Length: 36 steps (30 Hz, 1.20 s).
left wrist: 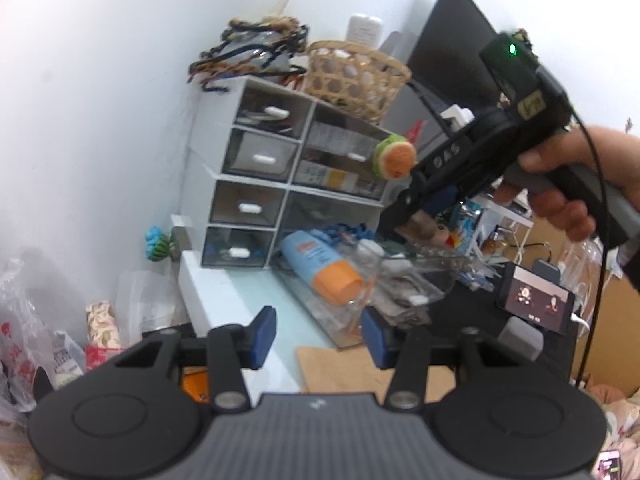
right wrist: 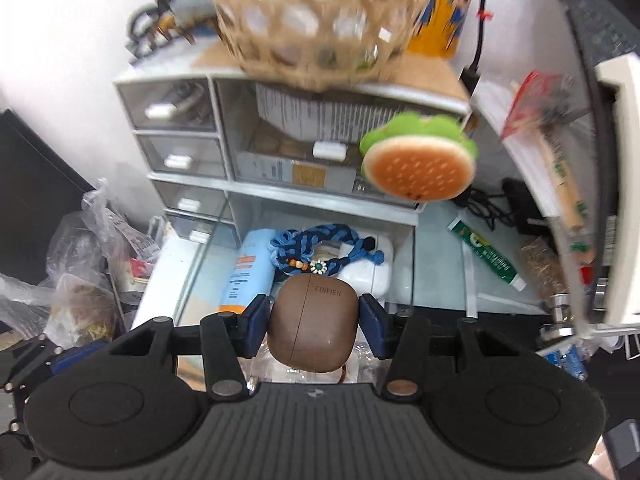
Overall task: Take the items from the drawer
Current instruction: 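Close the right tool on the brown earbud case and lift it, then carry the earbud case out and lower it onto the black mat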
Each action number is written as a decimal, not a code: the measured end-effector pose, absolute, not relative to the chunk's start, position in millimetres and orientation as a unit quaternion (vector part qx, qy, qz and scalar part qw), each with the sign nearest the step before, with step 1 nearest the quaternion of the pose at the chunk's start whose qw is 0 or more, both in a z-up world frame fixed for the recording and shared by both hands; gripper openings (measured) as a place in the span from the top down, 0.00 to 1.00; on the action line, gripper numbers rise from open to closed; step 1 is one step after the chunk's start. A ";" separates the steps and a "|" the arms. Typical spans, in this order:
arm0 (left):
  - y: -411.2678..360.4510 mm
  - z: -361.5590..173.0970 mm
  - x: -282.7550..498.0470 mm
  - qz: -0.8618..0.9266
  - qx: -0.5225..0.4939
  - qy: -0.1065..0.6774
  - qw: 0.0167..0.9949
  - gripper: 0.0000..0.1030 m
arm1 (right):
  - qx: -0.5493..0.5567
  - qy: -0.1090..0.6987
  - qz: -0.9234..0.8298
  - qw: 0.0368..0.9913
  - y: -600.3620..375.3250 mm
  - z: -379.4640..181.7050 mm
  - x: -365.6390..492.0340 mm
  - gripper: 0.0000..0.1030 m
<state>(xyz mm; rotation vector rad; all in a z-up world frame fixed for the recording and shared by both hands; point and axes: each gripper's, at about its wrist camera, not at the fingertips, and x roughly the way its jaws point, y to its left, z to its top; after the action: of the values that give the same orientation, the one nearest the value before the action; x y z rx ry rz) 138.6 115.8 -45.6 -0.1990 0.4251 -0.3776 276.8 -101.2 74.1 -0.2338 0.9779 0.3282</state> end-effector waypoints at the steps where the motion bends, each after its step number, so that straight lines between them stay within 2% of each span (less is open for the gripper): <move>1: 113.3 -44.1 136.8 -0.189 -0.096 0.208 0.955 0.51 | -0.110 0.466 0.157 0.864 -103.8 74.8 274.5 0.49; 22: 50.8 -26.5 102.7 -0.219 -0.021 0.192 0.957 0.51 | -0.087 0.447 0.173 0.873 -158.1 88.2 227.0 0.49; 36: 35.3 -26.1 96.1 -0.211 0.003 0.197 0.958 0.51 | -0.081 0.477 0.177 0.857 -170.4 33.6 203.0 0.49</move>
<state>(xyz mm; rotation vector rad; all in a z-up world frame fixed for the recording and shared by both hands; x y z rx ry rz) 96.1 35.3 -26.1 0.0057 0.3988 -0.4282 203.0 -170.4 33.6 -0.1705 1.0011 0.3725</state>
